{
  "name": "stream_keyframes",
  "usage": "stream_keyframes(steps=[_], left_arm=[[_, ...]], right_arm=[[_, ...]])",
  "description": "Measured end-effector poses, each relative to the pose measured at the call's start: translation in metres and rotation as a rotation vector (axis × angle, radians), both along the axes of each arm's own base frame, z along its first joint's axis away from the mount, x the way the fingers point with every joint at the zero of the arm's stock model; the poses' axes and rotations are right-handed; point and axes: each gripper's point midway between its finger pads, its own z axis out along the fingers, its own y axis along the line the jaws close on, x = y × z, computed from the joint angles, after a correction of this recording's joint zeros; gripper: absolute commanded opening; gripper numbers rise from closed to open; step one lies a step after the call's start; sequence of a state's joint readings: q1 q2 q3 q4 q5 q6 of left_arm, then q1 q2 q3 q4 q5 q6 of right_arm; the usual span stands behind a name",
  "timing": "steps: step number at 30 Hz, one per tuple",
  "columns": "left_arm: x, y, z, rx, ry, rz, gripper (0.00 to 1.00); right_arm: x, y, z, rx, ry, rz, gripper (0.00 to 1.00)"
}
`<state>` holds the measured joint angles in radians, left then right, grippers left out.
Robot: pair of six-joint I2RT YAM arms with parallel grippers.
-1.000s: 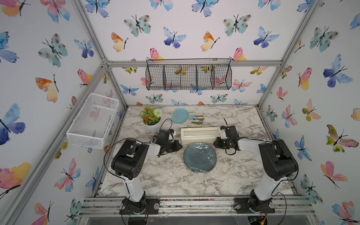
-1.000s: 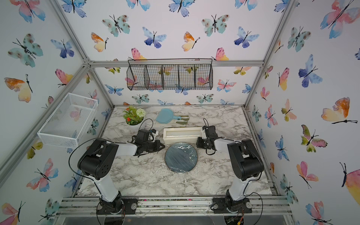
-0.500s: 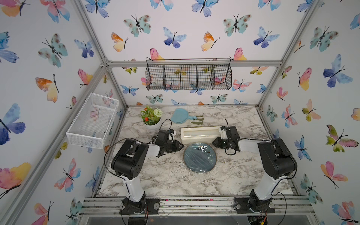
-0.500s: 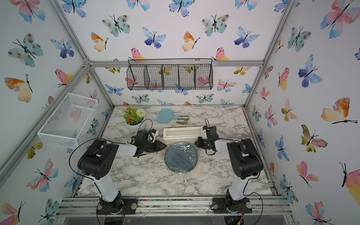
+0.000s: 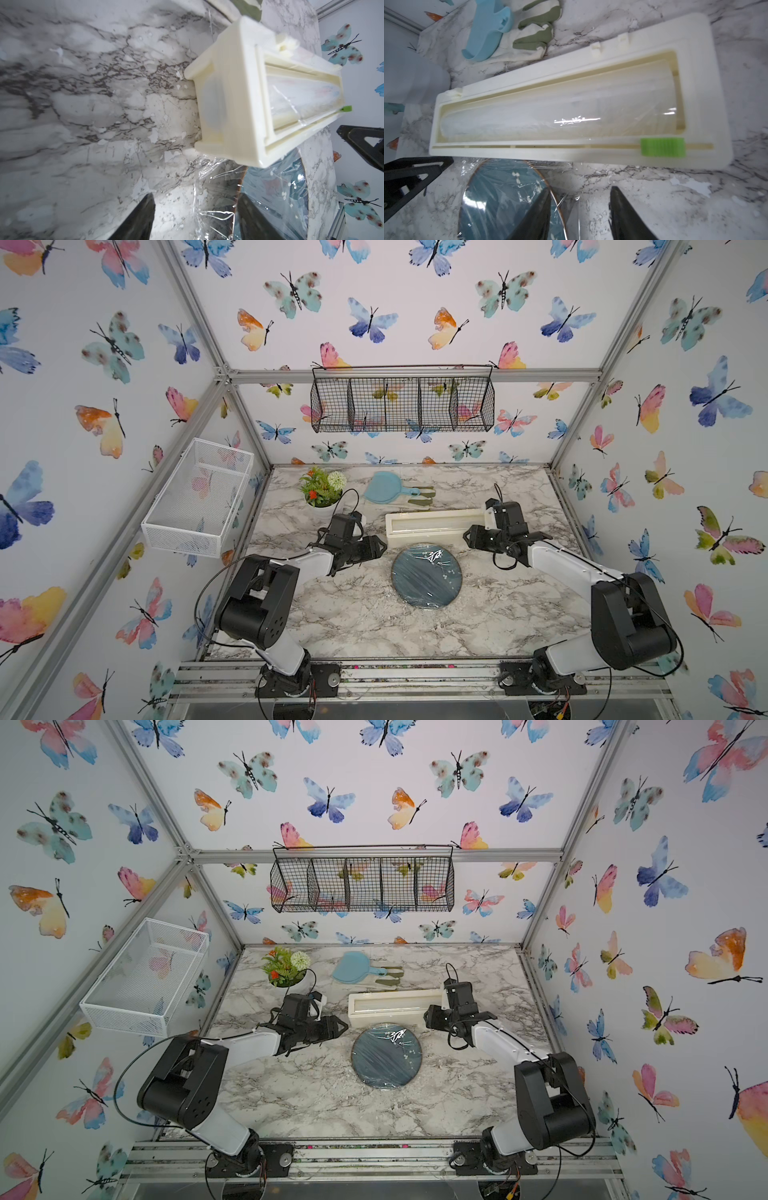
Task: Wrap the plate with plastic wrap
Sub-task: Cover the plate with plastic wrap.
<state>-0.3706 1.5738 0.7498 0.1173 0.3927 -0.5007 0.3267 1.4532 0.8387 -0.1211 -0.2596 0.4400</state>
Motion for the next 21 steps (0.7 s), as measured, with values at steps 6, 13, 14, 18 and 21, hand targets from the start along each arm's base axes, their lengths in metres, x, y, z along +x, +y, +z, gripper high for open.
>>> stream_keyframes(steps=[6, 13, 14, 18, 21], left_arm=[[-0.009, -0.018, 0.021, -0.056, -0.037, -0.052, 0.64], [-0.019, -0.038, -0.01, -0.088, 0.053, -0.102, 0.61], [-0.019, -0.039, -0.014, -0.09, 0.064, -0.1, 0.61], [-0.02, -0.042, -0.03, -0.109, 0.109, -0.098, 0.58], [-0.022, -0.045, -0.032, -0.146, 0.119, -0.099, 0.56]], right_arm=[[-0.005, 0.024, -0.013, 0.101, 0.045, 0.1, 0.48], [-0.013, 0.032, -0.059, 0.145, 0.16, 0.114, 0.42], [-0.015, 0.033, -0.062, 0.153, 0.169, 0.115, 0.42], [-0.023, 0.037, -0.072, 0.202, 0.191, 0.115, 0.41], [-0.027, 0.041, -0.074, 0.243, 0.192, 0.121, 0.4]])
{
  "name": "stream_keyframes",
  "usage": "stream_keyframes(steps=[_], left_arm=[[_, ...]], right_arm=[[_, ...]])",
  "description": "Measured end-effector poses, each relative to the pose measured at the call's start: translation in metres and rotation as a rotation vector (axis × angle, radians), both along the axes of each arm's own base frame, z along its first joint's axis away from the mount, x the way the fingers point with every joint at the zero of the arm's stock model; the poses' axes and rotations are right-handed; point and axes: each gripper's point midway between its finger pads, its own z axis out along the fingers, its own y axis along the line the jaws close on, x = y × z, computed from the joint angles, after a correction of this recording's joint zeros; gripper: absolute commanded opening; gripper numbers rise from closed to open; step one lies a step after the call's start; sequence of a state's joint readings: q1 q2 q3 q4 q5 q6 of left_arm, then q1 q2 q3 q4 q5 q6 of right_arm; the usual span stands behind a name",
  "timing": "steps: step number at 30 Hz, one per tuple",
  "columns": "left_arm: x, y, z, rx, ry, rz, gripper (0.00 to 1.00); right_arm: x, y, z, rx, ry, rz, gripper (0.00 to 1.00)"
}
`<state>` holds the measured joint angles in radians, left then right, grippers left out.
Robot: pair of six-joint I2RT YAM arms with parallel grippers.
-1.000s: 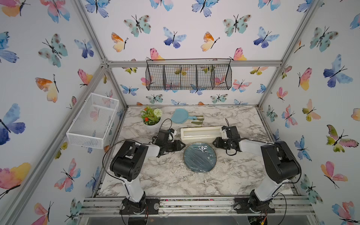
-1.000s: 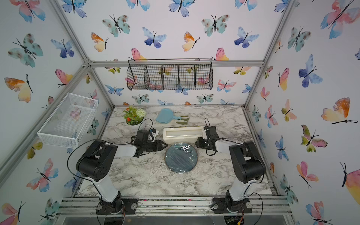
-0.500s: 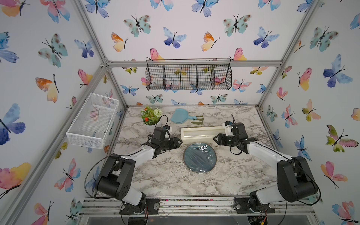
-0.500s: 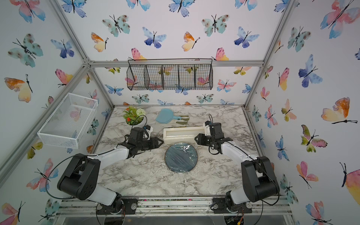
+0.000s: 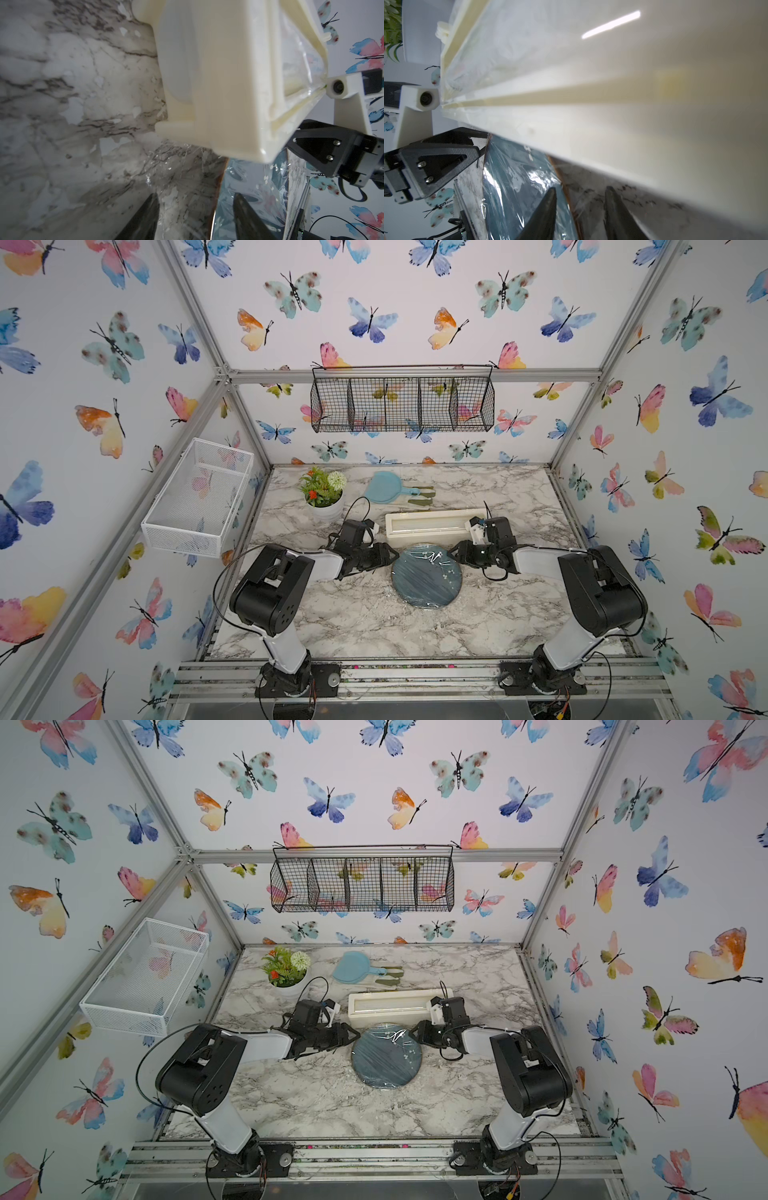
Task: Wrap the plate with plastic wrap
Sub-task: Cover the plate with plastic wrap.
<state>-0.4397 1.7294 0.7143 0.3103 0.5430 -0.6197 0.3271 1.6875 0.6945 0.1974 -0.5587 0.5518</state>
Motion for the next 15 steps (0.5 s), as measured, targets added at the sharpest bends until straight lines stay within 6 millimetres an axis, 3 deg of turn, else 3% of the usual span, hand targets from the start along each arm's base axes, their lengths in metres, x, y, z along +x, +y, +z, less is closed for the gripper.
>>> stream_keyframes(steps=[5, 9, 12, 15], left_arm=[[-0.003, -0.004, 0.0, -0.044, 0.011, 0.0, 0.56], [-0.003, -0.004, 0.001, -0.048, 0.012, -0.005, 0.63], [0.004, -0.001, 0.003, -0.018, 0.011, 0.001, 0.65], [0.015, 0.015, 0.004, 0.069, 0.008, 0.055, 0.65]], right_arm=[[0.002, 0.006, 0.003, 0.047, -0.004, 0.002, 0.4], [0.004, 0.004, 0.003, 0.023, 0.002, -0.003, 0.47], [0.011, -0.009, 0.01, -0.07, -0.01, -0.042, 0.51], [0.027, -0.024, 0.034, -0.174, -0.075, -0.098, 0.5]])
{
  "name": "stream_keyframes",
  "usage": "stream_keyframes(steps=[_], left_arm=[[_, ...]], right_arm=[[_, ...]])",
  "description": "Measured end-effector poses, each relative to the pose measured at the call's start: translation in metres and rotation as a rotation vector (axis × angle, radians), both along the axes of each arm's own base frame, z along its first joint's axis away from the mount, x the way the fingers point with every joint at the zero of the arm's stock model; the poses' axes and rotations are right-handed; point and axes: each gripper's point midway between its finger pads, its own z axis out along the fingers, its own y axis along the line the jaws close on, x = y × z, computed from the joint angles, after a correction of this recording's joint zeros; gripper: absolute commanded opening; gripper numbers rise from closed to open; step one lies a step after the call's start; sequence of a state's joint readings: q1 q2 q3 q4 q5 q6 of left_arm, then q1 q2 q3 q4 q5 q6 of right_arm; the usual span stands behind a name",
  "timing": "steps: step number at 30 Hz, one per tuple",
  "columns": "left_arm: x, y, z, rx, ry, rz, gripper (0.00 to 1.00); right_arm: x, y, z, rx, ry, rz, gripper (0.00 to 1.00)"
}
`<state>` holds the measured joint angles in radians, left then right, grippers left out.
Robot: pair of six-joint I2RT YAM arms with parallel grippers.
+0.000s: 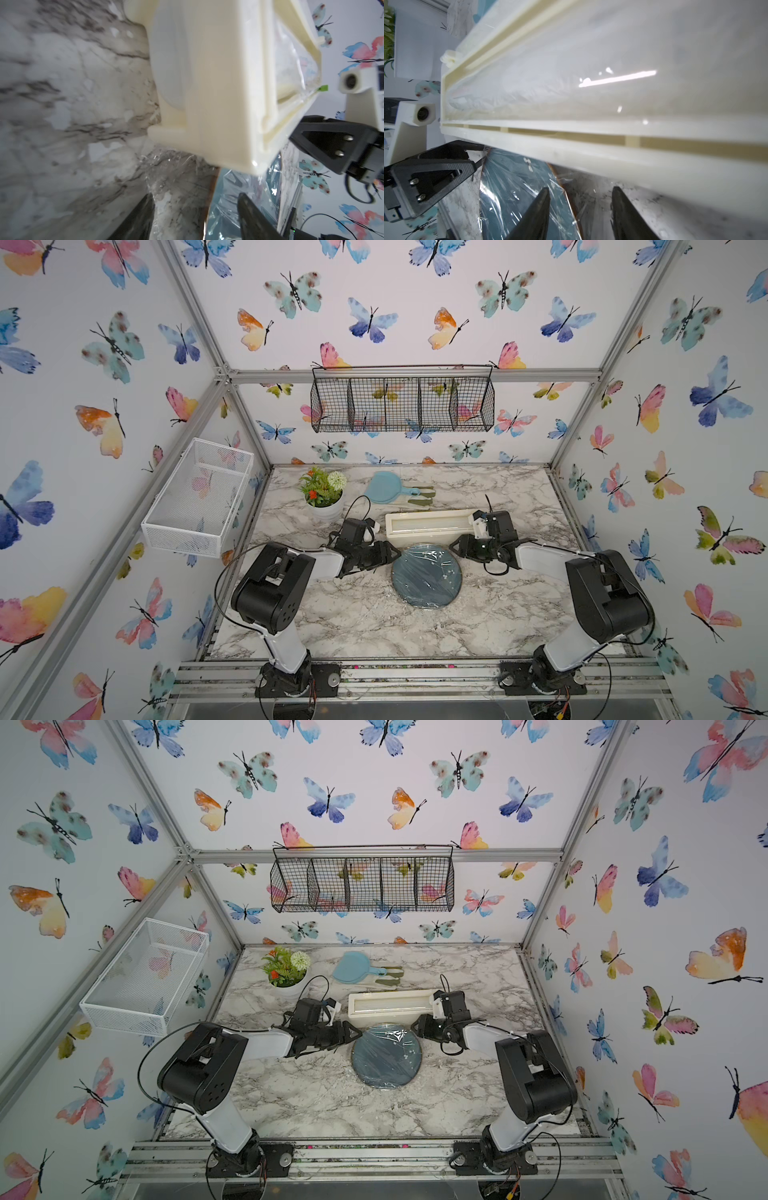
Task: Wrap the plate with plastic wrap
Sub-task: Cover the plate with plastic wrap, then adjust the plastic wrap cutting box at the center of the board.
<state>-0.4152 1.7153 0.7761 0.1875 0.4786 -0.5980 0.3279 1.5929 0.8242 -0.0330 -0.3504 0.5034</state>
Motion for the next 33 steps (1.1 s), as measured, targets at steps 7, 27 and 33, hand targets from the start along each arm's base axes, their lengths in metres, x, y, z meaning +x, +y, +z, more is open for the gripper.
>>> stream_keyframes(steps=[7, 27, 33], left_arm=[[0.012, 0.019, 0.029, 0.125, -0.083, 0.078, 0.64], [0.025, -0.042, 0.002, 0.093, -0.041, -0.054, 0.58], [0.028, -0.041, -0.004, 0.096, -0.032, -0.051, 0.57]], right_arm=[[0.005, 0.003, 0.039, 0.018, -0.094, 0.015, 0.41], [0.005, 0.065, -0.017, 0.144, 0.032, 0.2, 0.39], [0.007, 0.065, -0.022, 0.138, 0.031, 0.195, 0.39]])
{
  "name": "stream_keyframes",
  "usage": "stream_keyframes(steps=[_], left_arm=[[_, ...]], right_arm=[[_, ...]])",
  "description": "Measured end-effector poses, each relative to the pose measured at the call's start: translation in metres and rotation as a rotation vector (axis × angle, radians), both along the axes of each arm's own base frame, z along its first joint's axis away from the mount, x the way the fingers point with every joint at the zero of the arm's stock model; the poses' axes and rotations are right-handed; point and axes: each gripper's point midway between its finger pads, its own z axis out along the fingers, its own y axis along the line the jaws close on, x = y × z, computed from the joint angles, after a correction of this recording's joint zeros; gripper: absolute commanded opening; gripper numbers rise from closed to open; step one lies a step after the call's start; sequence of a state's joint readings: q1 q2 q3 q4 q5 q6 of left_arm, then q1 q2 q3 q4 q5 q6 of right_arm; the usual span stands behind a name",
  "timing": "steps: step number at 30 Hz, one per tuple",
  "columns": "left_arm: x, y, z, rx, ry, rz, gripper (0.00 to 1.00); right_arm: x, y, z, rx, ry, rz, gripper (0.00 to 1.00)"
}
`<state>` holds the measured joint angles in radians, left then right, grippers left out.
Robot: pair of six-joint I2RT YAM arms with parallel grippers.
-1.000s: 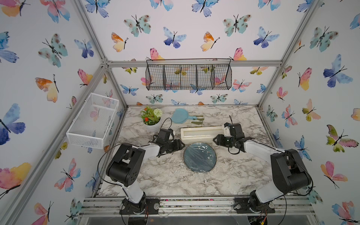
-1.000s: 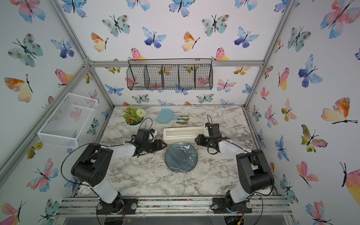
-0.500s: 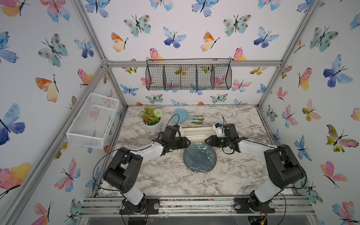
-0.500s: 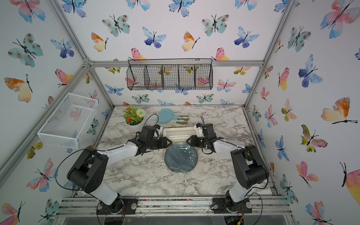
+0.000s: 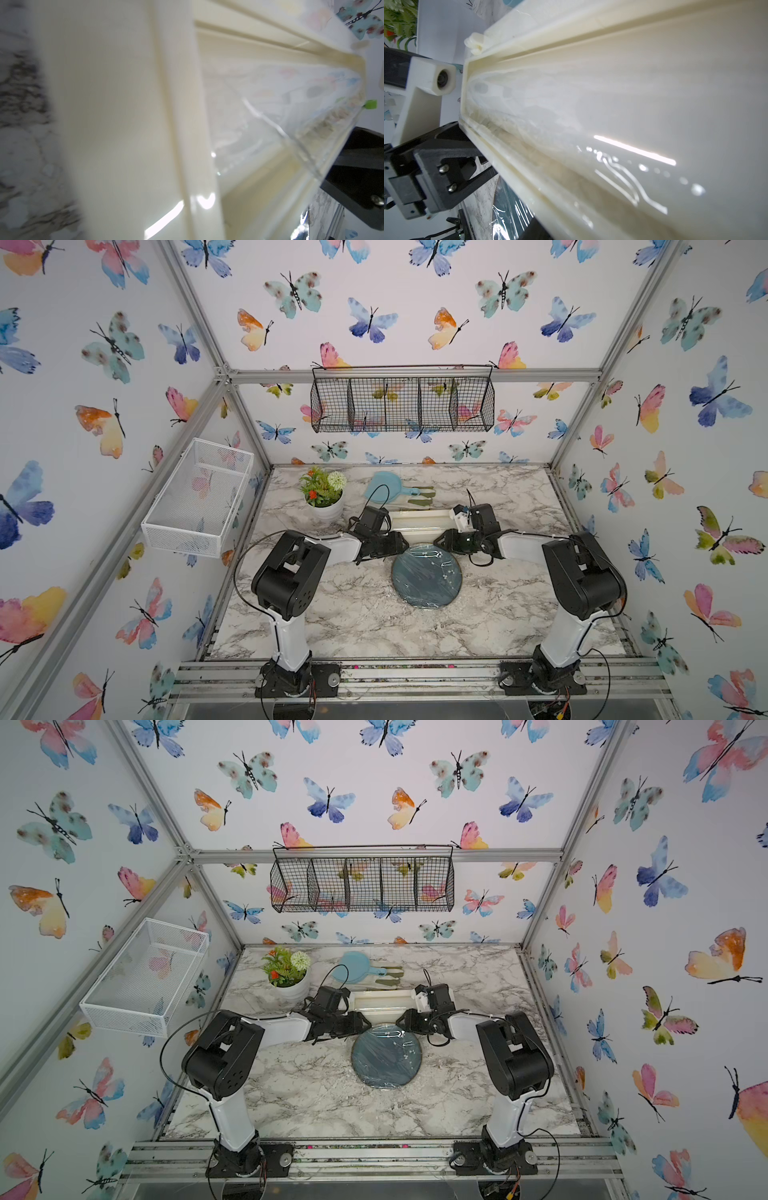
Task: Wrap the plate with plastic wrap
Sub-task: Adjust the plastic wrap cutting box at the center of the board, then reset both arms
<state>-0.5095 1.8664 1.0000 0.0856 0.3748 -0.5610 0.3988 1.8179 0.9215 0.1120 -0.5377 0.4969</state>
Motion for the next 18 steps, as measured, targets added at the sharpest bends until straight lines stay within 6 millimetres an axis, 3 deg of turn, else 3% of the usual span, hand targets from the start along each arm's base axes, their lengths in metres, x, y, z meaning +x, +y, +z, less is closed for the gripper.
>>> stream_keyframes(steps=[5, 10, 12, 14, 16, 18], left_arm=[[0.0, 0.001, -0.001, -0.006, -0.012, 0.001, 0.58], [0.002, 0.004, 0.004, 0.013, -0.031, -0.003, 0.84], [0.002, 0.011, 0.012, 0.044, -0.051, 0.006, 0.96], [0.004, 0.016, 0.028, 0.066, -0.093, 0.02, 0.98], [0.007, 0.023, 0.057, 0.082, -0.175, 0.038, 0.98], [0.01, 0.032, 0.099, 0.093, -0.301, 0.075, 0.98]], right_arm=[[0.0, 0.0, 0.0, -0.001, -0.004, -0.001, 0.4], [0.001, -0.008, 0.006, -0.055, -0.027, -0.004, 0.61], [0.003, -0.012, 0.026, -0.077, -0.067, -0.009, 0.69], [0.005, -0.016, 0.056, -0.087, -0.134, -0.012, 0.77], [0.007, -0.022, 0.092, -0.1, -0.246, -0.027, 0.98], [0.01, -0.036, 0.139, -0.125, -0.398, -0.08, 0.98]])
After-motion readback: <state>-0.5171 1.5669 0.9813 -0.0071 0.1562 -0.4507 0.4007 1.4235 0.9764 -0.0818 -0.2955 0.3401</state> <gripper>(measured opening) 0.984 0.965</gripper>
